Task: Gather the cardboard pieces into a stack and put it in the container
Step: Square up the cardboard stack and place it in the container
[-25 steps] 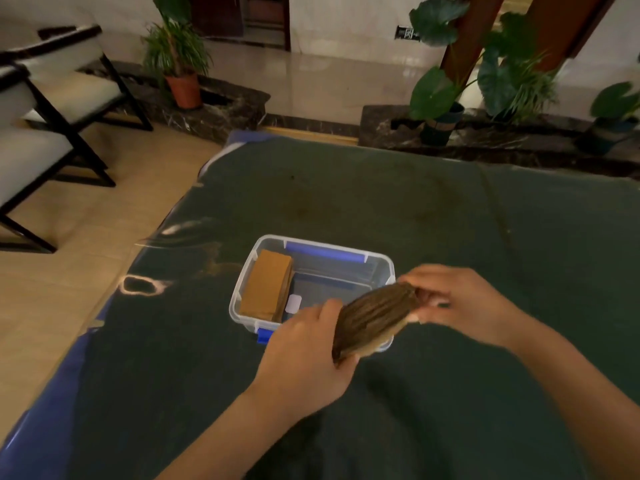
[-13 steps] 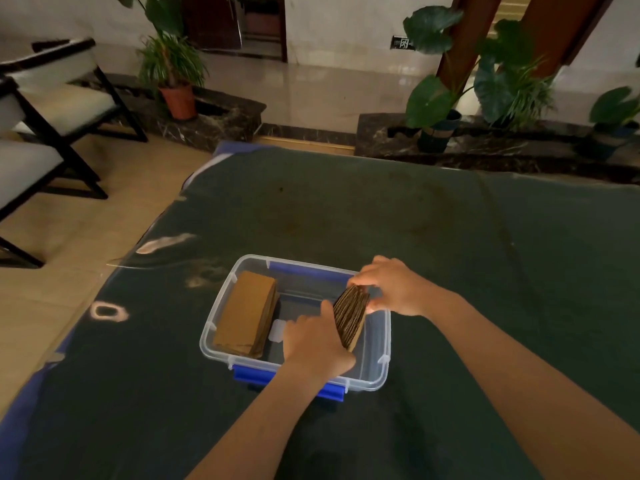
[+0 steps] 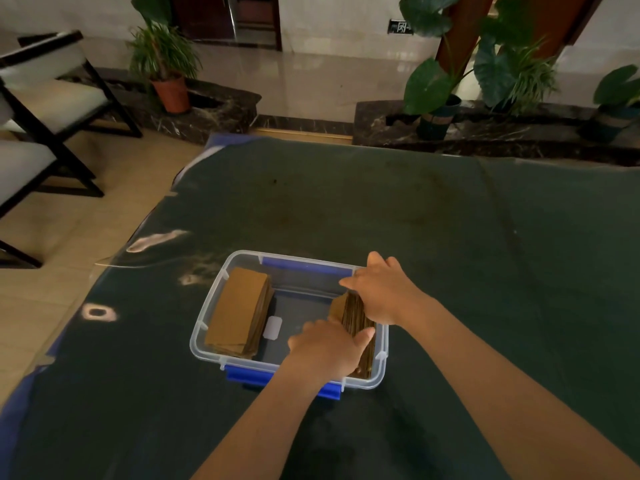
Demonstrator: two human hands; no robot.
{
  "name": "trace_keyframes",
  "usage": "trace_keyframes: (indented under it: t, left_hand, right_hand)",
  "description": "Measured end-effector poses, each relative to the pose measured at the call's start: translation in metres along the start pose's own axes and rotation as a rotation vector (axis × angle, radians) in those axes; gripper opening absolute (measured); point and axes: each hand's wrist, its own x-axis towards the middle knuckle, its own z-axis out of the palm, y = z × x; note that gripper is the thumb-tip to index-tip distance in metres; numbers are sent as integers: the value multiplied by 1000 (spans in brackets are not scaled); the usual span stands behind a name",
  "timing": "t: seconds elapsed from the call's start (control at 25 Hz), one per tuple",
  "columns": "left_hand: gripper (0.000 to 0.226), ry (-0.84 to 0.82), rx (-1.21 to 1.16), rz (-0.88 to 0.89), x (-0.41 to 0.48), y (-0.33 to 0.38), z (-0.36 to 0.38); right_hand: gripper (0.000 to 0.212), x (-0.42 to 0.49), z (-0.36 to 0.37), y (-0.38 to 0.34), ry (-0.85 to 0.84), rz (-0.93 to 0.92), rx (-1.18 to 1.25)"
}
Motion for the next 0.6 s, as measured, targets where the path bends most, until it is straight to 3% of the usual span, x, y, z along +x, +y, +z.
trace_keyframes:
  t: [0.2,0.48,0.6]
  left_hand:
    - [50,206,40,18,-6,3,15]
    - [43,226,-23,51,-2,-1,23]
    - [46,200,0,58,-7,-7,20]
  right_hand:
    - [28,-24,6,-5,77,58,156]
    - [44,-34,30,-9,163,128,176]
    - [46,-45,31,-14,276,145,449]
